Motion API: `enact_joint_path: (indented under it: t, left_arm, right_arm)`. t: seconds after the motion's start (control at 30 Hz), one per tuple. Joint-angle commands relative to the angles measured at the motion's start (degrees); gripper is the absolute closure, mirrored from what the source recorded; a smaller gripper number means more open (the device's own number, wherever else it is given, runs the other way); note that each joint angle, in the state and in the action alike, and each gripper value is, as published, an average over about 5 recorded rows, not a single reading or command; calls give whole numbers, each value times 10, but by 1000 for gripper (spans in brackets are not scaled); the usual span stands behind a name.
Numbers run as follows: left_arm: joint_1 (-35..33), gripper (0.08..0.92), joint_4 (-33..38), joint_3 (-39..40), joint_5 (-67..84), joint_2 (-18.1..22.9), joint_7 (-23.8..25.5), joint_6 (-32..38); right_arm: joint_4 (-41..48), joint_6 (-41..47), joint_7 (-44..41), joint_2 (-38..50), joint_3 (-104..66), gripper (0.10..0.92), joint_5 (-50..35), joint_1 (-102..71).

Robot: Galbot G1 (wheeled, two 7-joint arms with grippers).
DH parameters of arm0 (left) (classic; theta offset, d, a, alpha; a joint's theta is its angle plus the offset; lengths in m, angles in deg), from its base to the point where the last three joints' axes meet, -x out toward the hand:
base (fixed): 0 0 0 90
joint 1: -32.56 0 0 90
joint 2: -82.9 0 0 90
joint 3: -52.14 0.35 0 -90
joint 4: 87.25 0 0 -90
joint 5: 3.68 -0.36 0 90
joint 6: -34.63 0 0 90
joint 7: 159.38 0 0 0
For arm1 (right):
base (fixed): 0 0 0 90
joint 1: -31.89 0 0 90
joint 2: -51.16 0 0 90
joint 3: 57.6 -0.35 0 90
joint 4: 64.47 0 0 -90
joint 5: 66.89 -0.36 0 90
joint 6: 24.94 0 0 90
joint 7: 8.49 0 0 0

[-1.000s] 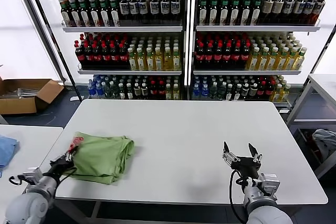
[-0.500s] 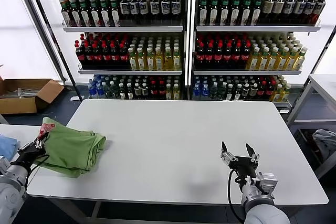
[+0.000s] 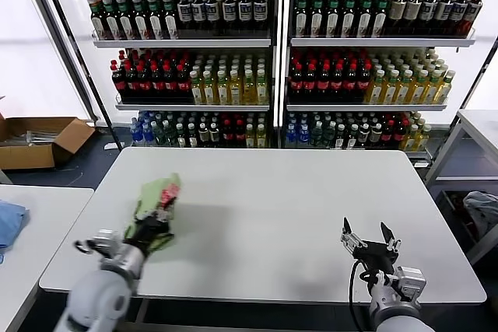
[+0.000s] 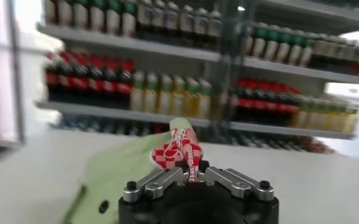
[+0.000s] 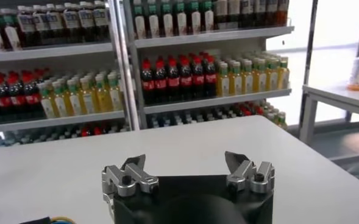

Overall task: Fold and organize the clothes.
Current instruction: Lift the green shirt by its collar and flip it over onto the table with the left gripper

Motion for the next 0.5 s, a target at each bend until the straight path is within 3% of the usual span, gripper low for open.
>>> enact_joint_path:
  t: [0.03,0.2,0.5]
  left_arm:
    - [89,881,-95,303,-100,219,-60,-29]
    - [153,881,-188,292,-86,255,-77,-14]
    - [176,881,-181,270,-55,228,-43,-4]
  right_arm:
    - [-8,-1,0,-36,-15,203,34,-39]
    - [-13,-1,-1,-56,-7,203,47,-42]
    - [2,1,-1,-49,10,203,55,-32]
